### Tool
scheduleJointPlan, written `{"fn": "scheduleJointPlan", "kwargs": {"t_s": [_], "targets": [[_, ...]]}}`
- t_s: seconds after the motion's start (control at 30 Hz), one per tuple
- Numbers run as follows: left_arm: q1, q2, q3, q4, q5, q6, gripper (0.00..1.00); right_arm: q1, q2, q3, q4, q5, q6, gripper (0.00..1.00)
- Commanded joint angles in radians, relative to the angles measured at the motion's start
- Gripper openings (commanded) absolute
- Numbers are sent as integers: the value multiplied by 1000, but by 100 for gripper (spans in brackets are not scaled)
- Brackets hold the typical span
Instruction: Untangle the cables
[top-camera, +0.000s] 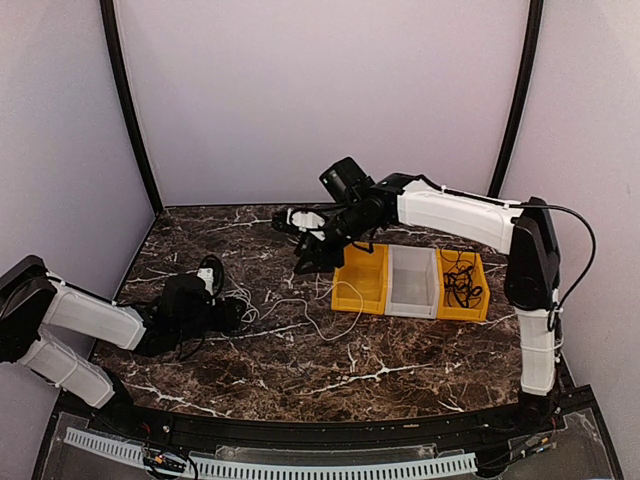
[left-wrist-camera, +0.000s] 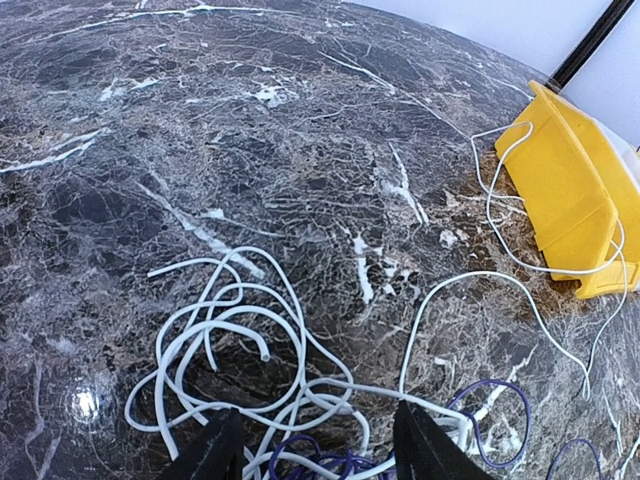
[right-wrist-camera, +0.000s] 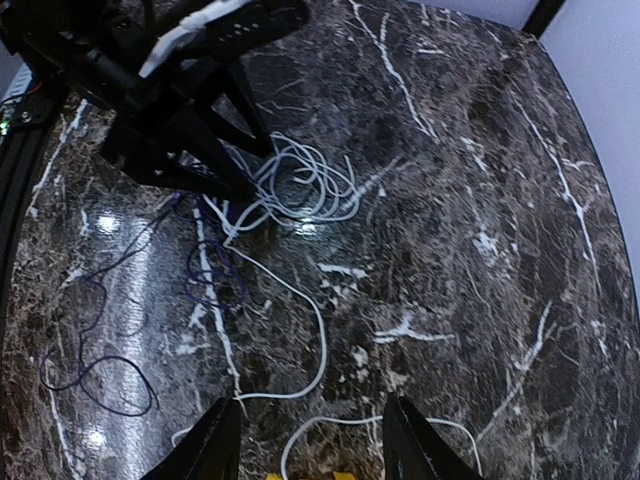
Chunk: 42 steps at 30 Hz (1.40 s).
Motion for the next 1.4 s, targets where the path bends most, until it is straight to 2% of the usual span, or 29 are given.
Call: {"fn": "scheduleJointPlan", "kwargs": {"t_s": [0.0, 0.2, 0.5, 0.9, 1.07, 1.17, 1.37], "targets": [[3, -1, -20, 45, -4, -9, 53, 43, 84, 77, -37, -170, 30, 50], [2, 6, -21, 67, 19, -33, 53, 60, 211, 138, 6, -309, 133, 51], [2, 9, -27, 76, 18, -46, 53, 104, 343, 208, 36, -302, 215, 55], [2, -9, -45, 78, 10, -57, 53, 106, 418, 195, 186, -299, 364, 48], [2, -4, -48, 85, 12, -57, 53, 107, 444, 213, 215, -289, 396, 39], [2, -3, -48, 86, 12, -55, 53, 107, 453, 217, 225, -293, 412, 29], [3, -2, -52, 89, 10, -55, 53, 107, 437, 212, 225, -286, 416, 4]]}}
